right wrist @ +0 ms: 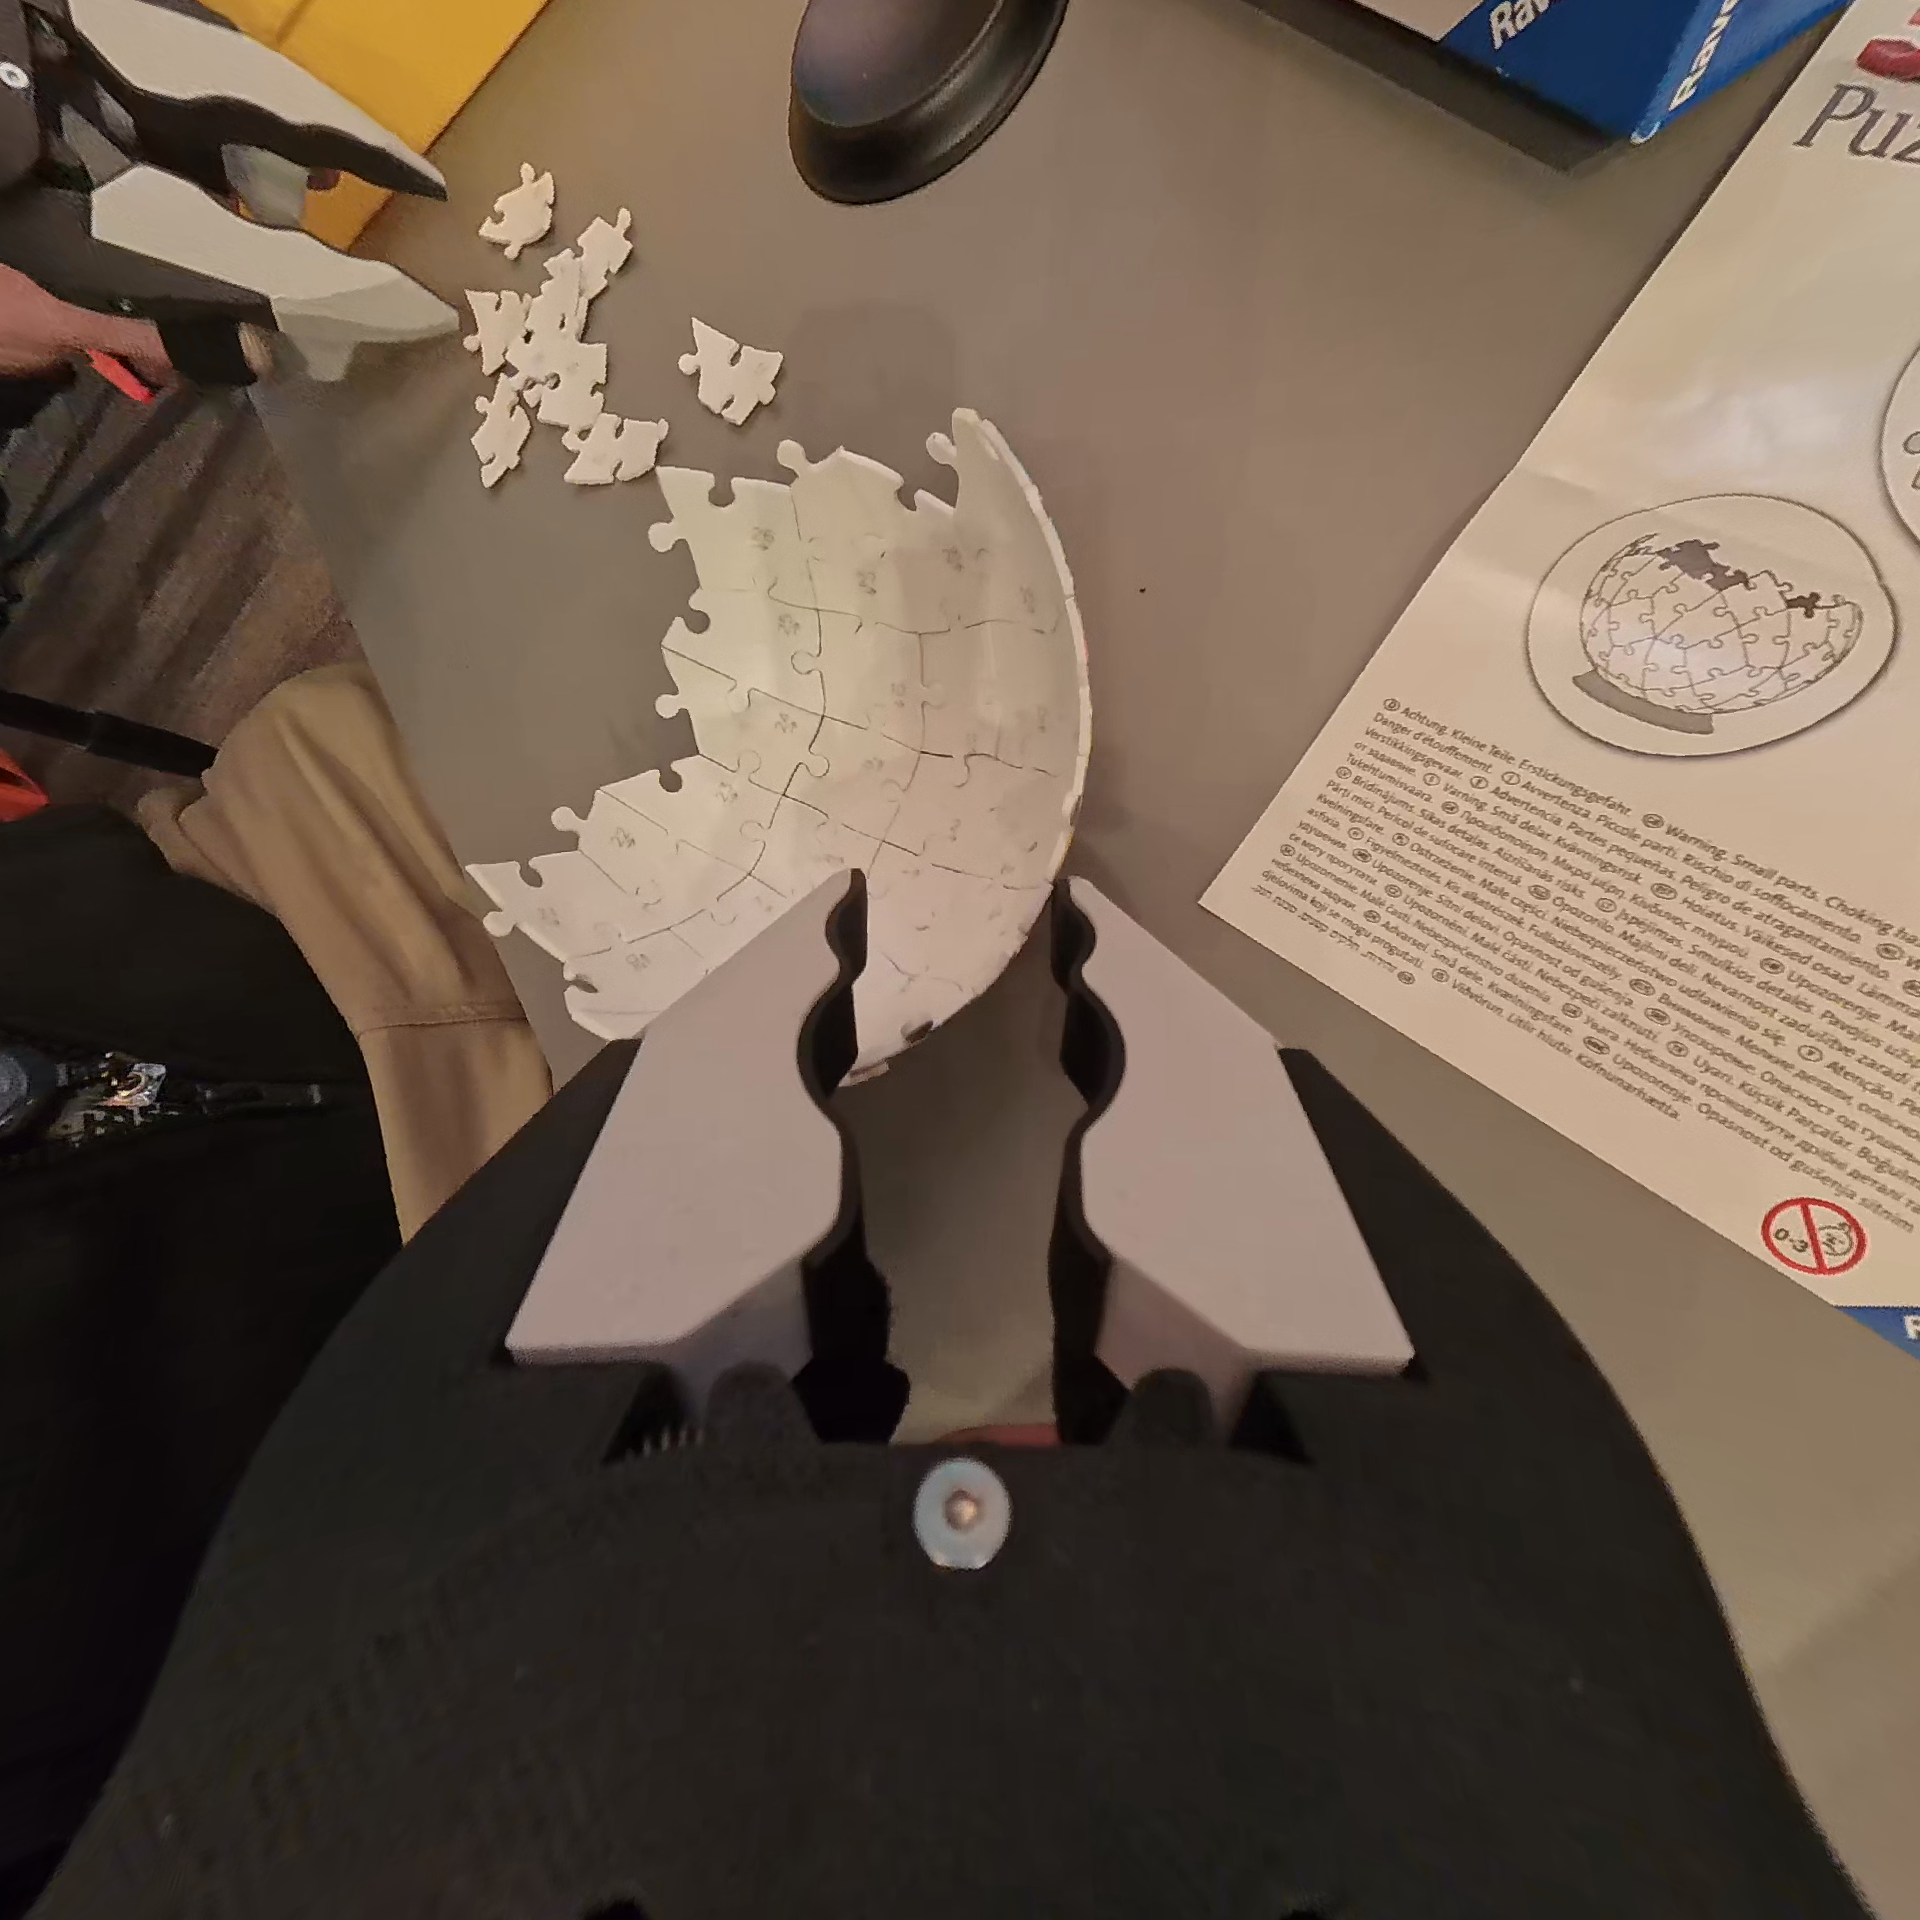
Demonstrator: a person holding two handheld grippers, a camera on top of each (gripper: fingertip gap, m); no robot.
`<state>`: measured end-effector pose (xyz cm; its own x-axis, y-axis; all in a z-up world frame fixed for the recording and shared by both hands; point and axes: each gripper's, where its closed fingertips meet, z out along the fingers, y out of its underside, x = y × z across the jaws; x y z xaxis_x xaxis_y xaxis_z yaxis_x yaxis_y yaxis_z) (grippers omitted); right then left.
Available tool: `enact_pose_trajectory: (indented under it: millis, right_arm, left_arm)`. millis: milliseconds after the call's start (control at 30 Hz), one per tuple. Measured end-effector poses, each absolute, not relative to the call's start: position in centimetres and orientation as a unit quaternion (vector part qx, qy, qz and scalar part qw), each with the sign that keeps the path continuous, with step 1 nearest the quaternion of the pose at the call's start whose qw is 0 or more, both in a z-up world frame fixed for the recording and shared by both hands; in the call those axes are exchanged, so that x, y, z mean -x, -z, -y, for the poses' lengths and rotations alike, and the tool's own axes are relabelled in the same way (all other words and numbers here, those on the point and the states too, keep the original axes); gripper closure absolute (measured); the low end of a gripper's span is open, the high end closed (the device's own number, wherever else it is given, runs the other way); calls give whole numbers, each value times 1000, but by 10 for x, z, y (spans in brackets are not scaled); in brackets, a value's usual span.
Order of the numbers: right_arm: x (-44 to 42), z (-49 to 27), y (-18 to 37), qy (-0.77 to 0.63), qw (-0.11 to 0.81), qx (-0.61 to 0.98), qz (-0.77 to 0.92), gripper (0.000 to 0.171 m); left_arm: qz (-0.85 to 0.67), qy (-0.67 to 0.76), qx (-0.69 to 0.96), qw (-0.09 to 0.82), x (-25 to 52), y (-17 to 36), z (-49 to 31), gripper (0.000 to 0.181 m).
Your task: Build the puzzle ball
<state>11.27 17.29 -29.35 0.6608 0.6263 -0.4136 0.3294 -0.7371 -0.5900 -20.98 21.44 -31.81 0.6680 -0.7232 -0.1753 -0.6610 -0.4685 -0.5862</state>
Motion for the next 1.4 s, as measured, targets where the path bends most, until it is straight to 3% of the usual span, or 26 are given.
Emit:
enact_pose_trajectory:
  millis: [533, 733, 1133, 1233, 1333, 1400]
  right_arm:
    - [-115, -174, 295, -318, 243, 876, 268, 138]
    - [-116, -174, 294, -320, 244, 876, 267, 138]
    - [-120, -174, 295, -323, 243, 876, 264, 138]
    - [-119, -174, 295, -323, 243, 875, 266, 138]
    - [-119, -174, 292, -323, 245, 875, 267, 138]
    - [-120, -174, 290, -322, 247, 874, 266, 138]
  left_arm:
    - [-480, 89, 816, 310, 169, 331, -212, 143]
    - [-485, 91, 810, 319, 172, 325, -210, 166]
    - [-466, 118, 819, 314, 181, 312, -204, 179]
    - [-446, 110, 842, 282, 194, 319, -206, 178]
    - [-434, 97, 852, 277, 197, 316, -214, 156]
    - [-429, 92, 851, 288, 194, 313, -223, 152]
